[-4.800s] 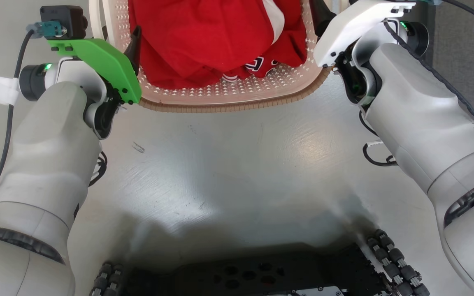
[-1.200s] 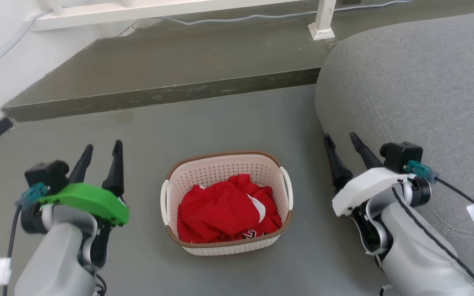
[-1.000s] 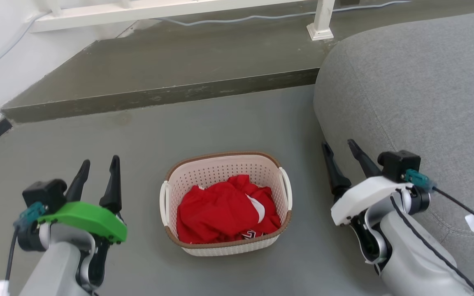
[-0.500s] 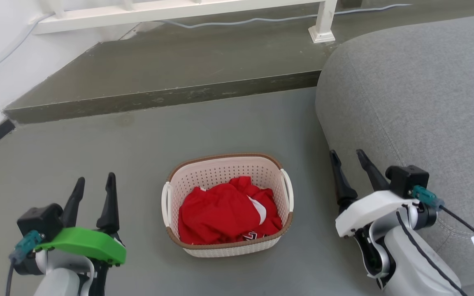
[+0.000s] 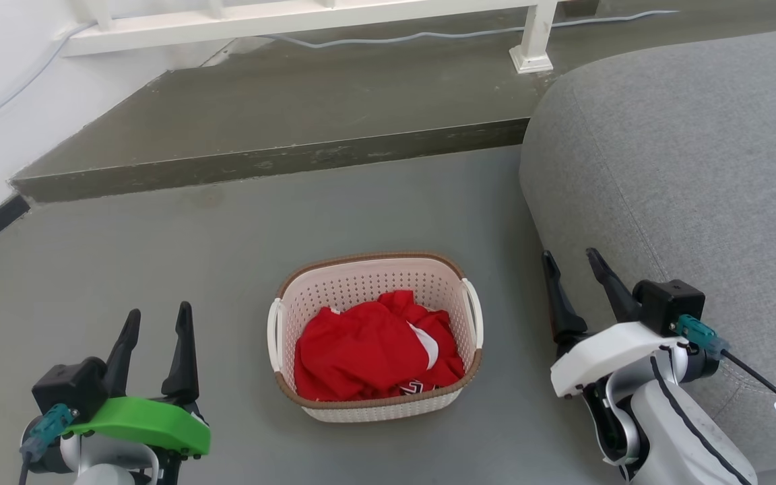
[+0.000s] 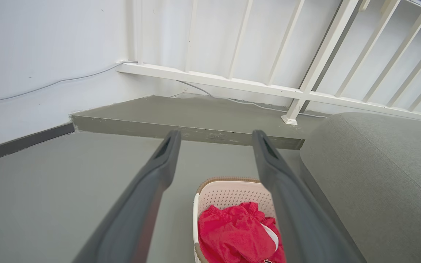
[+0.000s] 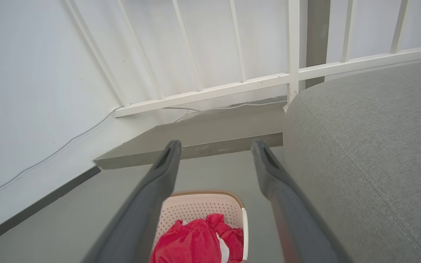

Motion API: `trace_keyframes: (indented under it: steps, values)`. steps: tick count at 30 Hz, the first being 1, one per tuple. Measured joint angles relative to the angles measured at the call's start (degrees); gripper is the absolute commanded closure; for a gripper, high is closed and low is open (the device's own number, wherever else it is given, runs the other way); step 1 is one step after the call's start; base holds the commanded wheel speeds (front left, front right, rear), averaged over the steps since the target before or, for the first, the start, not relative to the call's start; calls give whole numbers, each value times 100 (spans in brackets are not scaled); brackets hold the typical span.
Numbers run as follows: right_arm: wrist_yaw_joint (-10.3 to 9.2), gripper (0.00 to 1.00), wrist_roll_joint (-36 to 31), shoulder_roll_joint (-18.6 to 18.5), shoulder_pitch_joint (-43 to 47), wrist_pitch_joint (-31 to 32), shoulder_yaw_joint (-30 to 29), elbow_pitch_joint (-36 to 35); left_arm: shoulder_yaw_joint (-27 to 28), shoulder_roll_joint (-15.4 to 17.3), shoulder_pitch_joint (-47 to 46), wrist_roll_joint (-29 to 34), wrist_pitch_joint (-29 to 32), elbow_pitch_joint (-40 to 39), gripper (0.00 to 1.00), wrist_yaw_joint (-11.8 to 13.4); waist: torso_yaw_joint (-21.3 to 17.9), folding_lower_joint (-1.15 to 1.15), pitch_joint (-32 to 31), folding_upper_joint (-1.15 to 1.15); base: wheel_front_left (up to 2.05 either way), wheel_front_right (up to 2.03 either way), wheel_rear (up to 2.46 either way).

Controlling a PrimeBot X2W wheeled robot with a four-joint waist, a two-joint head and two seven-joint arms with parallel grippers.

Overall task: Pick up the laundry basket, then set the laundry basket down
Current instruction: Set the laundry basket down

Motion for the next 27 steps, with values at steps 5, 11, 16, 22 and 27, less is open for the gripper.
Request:
trace_keyframes:
  steps: [5,11,16,22,27]
  values:
    - [3,0,-122,9,14,0,-47,-55,77,-41,55,82,0,-67,0,-15,-10,0,10,0,0,0,0]
    - [8,0,-200,30,105,0,-87,-119,133,-129,129,169,0,-129,0,-103,-14,0,16,0,0,0,0]
    - [16,0,-244,49,119,0,-112,-136,168,-168,187,216,0,-137,0,-131,-15,0,19,0,0,0,0]
    - [65,0,-293,83,170,0,-154,-144,243,-199,214,261,0,-151,0,-167,-12,0,18,0,0,0,0]
    - [91,0,-301,87,228,0,-183,-144,287,-231,231,298,0,-153,0,-208,-5,0,14,0,0,0,0]
